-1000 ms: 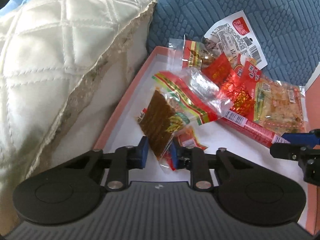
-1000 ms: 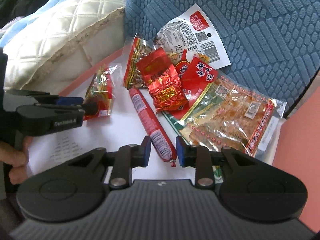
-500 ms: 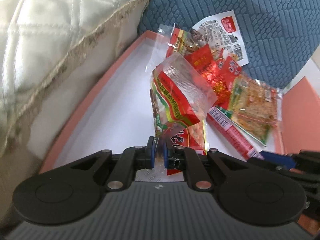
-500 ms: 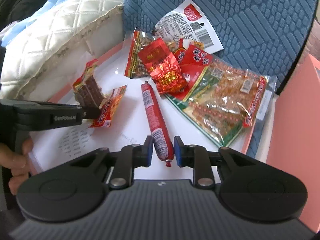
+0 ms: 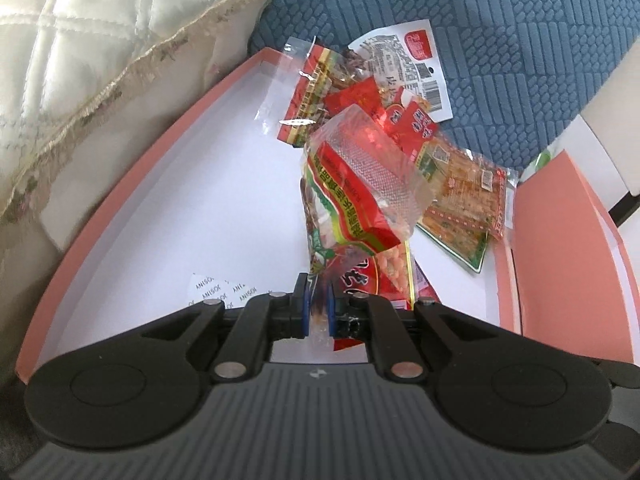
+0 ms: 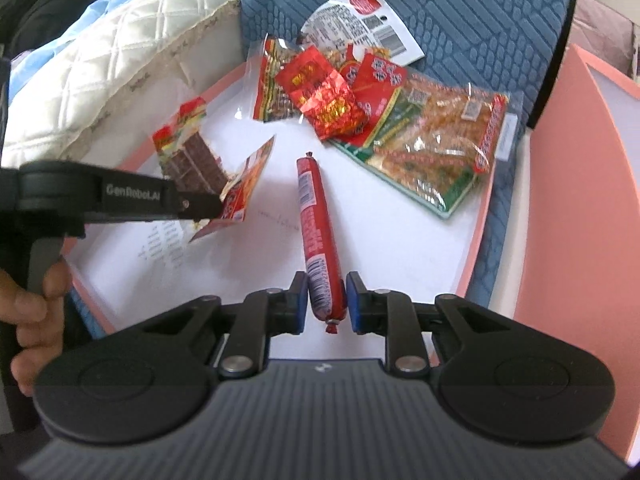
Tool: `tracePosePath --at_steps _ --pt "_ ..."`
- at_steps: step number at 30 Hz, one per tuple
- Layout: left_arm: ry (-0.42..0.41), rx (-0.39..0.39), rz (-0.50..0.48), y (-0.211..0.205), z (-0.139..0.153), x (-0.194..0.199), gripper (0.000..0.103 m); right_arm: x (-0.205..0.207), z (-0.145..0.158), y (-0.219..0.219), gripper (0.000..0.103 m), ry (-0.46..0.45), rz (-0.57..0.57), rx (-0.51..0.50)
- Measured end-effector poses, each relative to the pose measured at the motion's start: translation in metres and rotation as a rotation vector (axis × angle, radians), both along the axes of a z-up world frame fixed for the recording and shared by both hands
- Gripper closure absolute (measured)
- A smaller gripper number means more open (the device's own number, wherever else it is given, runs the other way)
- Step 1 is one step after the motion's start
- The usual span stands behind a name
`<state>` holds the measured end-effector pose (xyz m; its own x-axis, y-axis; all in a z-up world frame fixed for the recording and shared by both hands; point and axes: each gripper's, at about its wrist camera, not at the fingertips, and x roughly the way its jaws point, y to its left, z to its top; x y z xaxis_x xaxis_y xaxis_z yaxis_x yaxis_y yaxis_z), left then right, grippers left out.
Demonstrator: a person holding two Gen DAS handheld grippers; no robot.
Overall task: Organize snacks
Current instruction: 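Grasp the red-yellow spicy strip packet with the left tool and lift it, then carry the sausage with the right tool while the left tool carries the packet over the pink box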
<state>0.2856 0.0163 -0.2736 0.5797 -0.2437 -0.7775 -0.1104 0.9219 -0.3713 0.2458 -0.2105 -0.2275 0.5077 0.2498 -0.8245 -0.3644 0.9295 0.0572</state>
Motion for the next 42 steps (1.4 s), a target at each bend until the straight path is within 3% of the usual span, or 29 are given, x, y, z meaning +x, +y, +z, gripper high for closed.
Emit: tracePosePath --at_steps 7,10,13,17,21,28,42 --pt "0.007 0.018 -0.001 0.000 -0.003 0.001 0.093 -0.003 -0.005 0.001 0.078 -0.008 0.001 -0.024" --pt "0.009 0.015 0.002 0.000 -0.004 0.002 0.093 0.001 -0.004 0.003 0.058 -0.031 0.019 -0.021" --pt "0.011 0.017 0.008 0.001 -0.004 0.003 0.093 0.007 -0.009 0.009 0.057 -0.057 0.041 -0.040" --pt "0.011 0.017 0.012 0.002 -0.003 0.003 0.093 0.017 -0.017 0.019 0.058 -0.077 0.067 -0.060" --pt "0.011 0.011 0.016 0.004 -0.003 0.002 0.093 0.023 -0.025 0.027 0.071 -0.095 0.089 -0.078" --pt "0.005 0.004 0.018 0.006 -0.002 0.002 0.093 0.025 -0.032 0.032 0.079 -0.085 0.112 -0.080" --pt "-0.063 0.013 -0.034 -0.007 0.027 -0.017 0.093 0.010 0.019 0.002 0.080 -0.119 -0.030 0.023"
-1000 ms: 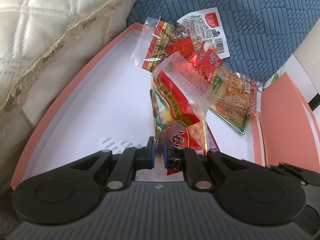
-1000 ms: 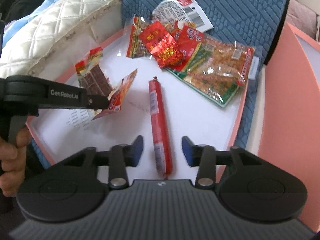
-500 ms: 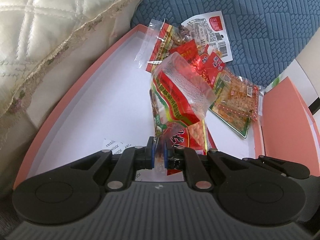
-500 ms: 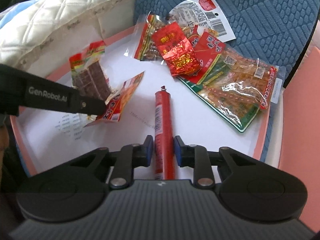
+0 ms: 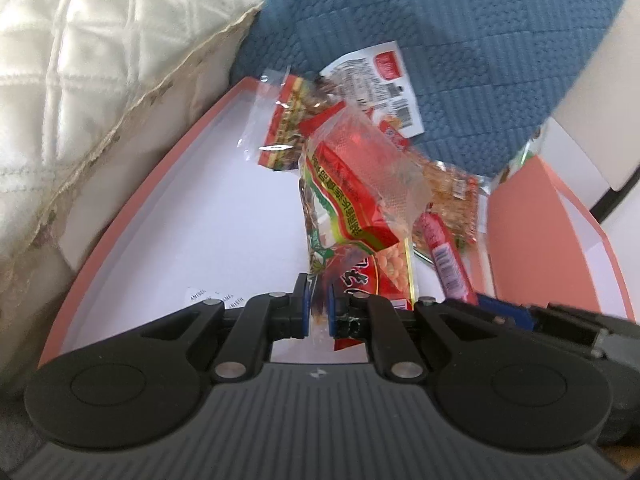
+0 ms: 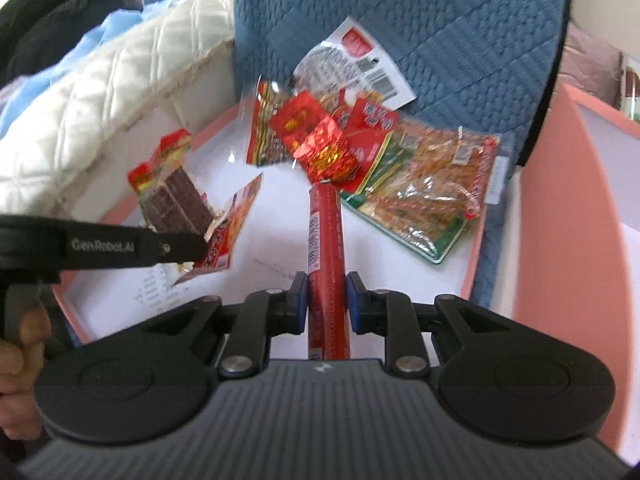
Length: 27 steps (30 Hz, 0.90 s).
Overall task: Organize snacks
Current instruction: 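Carry the sausage with the right tool while the left tool carries the packet over the pink box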
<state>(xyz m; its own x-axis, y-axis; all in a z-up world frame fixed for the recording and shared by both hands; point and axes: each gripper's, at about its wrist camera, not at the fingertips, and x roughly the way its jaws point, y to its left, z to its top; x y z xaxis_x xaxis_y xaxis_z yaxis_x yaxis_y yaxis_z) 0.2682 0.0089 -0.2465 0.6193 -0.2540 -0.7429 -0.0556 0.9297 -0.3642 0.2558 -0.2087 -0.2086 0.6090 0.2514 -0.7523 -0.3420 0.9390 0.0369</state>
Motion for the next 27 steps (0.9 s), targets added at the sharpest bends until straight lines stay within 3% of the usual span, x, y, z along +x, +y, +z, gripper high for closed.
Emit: tracePosePath --at_steps 15,27 --pt "-0.042 -0.039 -0.032 -0.014 0.034 -0.035 0.093 -0.034 0.034 -0.038 0.080 0.009 -0.097 0.036" --pt "-0.074 -0.065 -0.064 -0.037 0.085 -0.039 0.093 -0.046 0.087 -0.061 0.080 -0.070 -0.108 0.087"
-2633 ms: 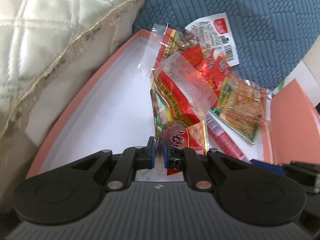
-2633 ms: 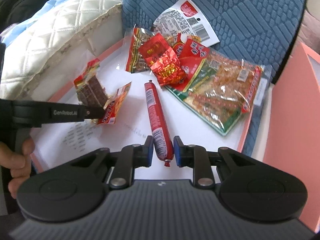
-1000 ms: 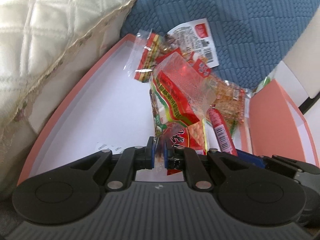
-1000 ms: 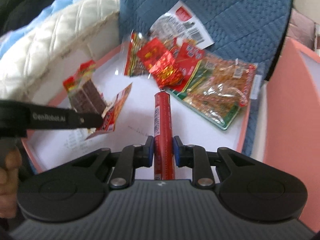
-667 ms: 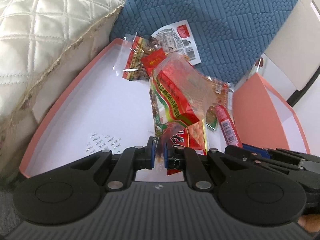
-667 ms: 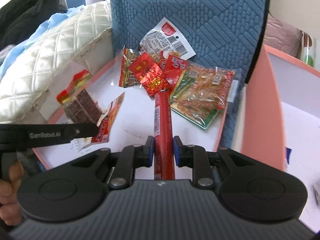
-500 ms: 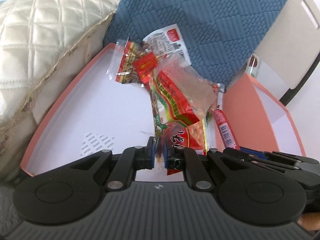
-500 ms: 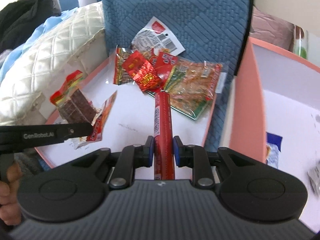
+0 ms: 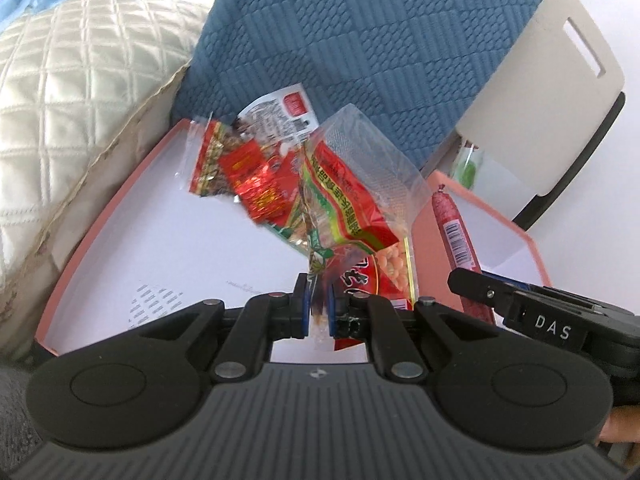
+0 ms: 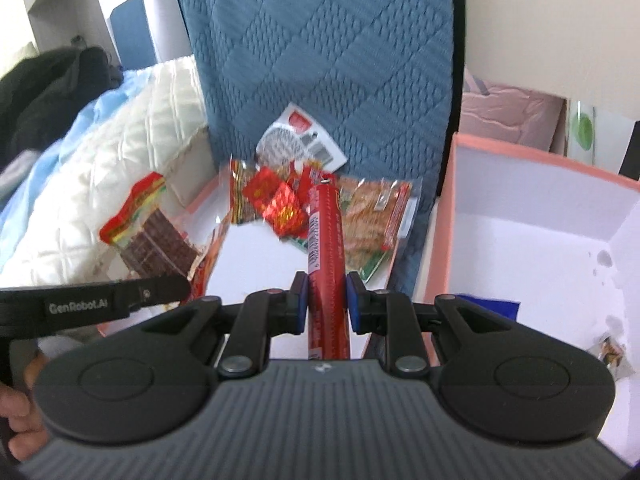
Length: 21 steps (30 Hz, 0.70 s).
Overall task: Organize snacks
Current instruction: 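Carry the sausage with the right tool while the left tool carries the packet over the pink box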
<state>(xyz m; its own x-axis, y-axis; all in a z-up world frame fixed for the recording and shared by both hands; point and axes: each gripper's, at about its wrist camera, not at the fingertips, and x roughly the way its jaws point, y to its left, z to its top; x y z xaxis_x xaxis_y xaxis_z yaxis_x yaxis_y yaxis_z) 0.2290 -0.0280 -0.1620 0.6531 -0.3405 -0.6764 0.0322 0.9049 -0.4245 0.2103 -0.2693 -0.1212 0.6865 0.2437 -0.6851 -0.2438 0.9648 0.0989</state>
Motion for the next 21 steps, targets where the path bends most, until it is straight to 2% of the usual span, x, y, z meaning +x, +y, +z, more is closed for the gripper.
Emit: tracePosePath --at_steps 5,16,21 --pt "-0.013 -0.018 -0.007 -0.016 0.023 -0.005 0.093 -0.005 0.024 -0.013 0.080 -0.025 -0.015 0.016" --pt "-0.092 0.012 -0.061 -0.066 0.093 -0.005 0.093 -0.019 0.082 -0.050 0.080 -0.084 -0.046 0.031" --pt "-0.122 -0.003 -0.094 -0.097 0.111 0.000 0.093 -0.020 0.103 -0.072 0.080 -0.109 -0.071 0.036"
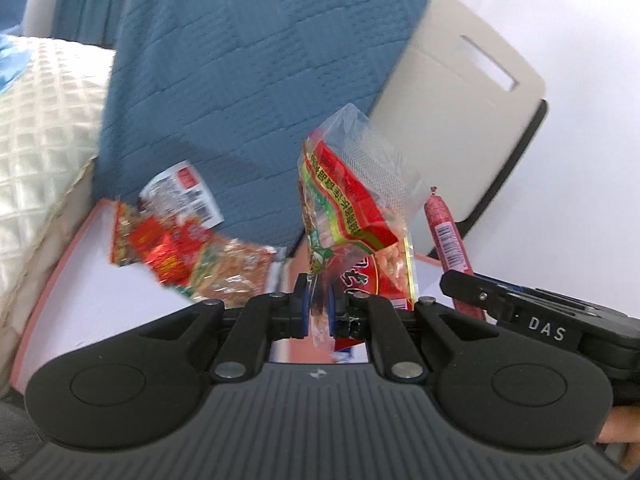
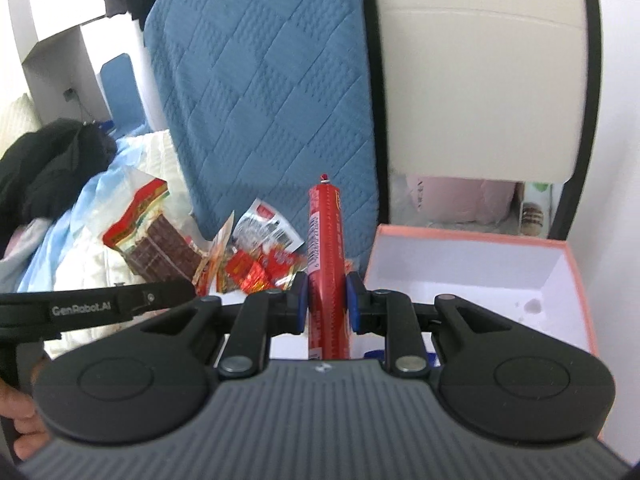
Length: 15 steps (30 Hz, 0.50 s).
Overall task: Organize snacks
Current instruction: 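Carry the sausage with the right tool while the left tool carries the packet over the pink box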
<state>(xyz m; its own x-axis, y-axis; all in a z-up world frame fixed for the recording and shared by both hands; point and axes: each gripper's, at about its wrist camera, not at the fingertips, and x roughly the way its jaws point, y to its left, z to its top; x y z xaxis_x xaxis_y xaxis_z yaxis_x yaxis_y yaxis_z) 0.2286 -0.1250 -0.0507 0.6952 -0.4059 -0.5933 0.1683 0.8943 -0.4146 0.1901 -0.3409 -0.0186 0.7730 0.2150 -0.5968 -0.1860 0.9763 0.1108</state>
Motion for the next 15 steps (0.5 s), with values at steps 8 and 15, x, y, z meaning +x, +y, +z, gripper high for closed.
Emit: tracePosePath --at_steps 8,15 --pt "0.007 -0.013 -0.060 -0.060 -0.006 0.010 0.093 0.002 0.006 -0.041 0.080 -0.008 -0.056 -0.011" --pt "0.066 -0.003 -0.139 -0.126 -0.045 0.018 0.093 0.007 -0.021 -0.093 0.079 0.047 -0.128 -0.003"
